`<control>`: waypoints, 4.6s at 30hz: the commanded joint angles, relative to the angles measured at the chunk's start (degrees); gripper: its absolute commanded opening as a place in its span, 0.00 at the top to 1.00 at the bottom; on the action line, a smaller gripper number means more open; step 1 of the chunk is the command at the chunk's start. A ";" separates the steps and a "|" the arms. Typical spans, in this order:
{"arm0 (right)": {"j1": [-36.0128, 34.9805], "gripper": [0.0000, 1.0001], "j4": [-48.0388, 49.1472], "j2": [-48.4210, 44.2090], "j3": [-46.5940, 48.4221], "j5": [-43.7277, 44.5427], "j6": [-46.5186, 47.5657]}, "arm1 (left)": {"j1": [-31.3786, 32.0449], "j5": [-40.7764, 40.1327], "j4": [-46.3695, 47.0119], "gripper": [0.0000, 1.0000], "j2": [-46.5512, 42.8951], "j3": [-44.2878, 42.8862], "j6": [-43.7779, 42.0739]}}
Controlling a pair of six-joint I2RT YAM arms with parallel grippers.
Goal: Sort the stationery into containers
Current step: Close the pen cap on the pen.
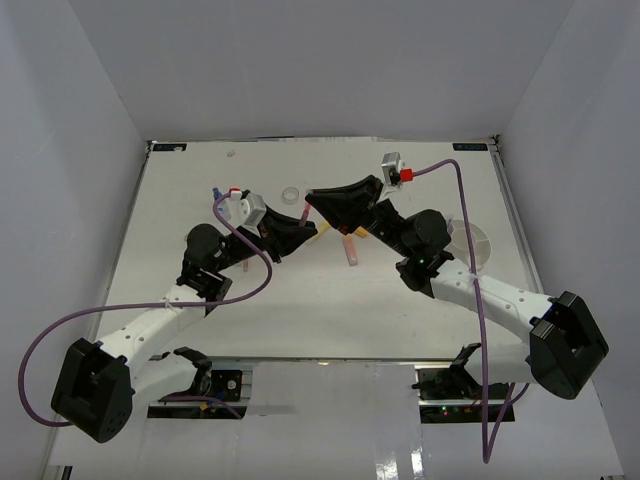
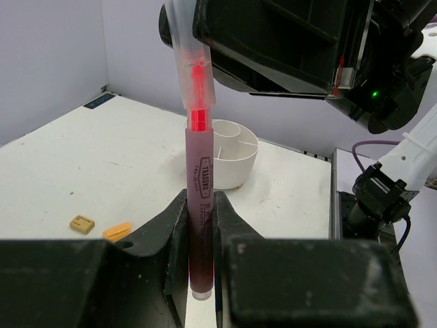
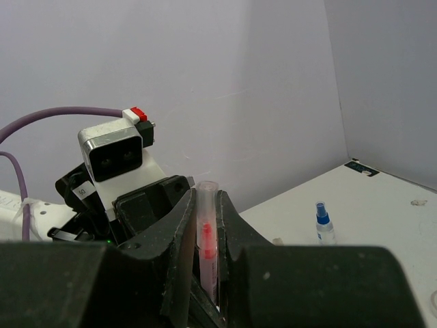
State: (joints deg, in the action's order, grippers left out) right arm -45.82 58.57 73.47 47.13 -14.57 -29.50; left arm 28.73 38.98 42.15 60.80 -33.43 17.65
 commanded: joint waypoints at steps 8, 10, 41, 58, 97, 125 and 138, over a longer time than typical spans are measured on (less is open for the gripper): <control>-0.67 0.92 2.87 0.36 2.79 -1.60 0.32 | 0.71 -1.72 2.15 1.00 -0.68 -1.28 0.63; -0.58 0.92 3.75 0.71 3.14 -1.60 0.32 | 0.80 -1.72 2.15 1.00 -0.50 -1.29 0.81; 0.03 0.08 -25.14 -9.66 4.89 -0.12 12.17 | 0.89 -6.28 -5.84 1.00 -3.05 -2.69 -5.25; 0.38 0.09 -68.49 -1.50 36.53 6.48 17.37 | 0.98 -4.35 -19.83 1.00 -5.07 -6.30 -17.30; 0.47 0.71 -70.79 5.02 39.97 -2.40 14.47 | 0.98 -4.00 -18.95 1.00 -5.34 -6.03 -18.18; 0.38 0.92 -55.40 -1.67 27.05 -2.30 15.17 | 0.98 -2.51 -10.34 1.00 -5.25 -3.66 -8.77; 0.47 0.92 -60.65 1.41 27.83 -4.06 15.26 | 0.98 -0.49 -10.60 1.00 -3.93 -6.82 -9.91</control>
State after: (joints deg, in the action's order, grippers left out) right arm -45.45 1.78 73.36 74.24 -18.17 -14.92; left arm 29.74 36.86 28.51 57.67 -37.12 8.29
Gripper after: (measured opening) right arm 0.218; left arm 0.243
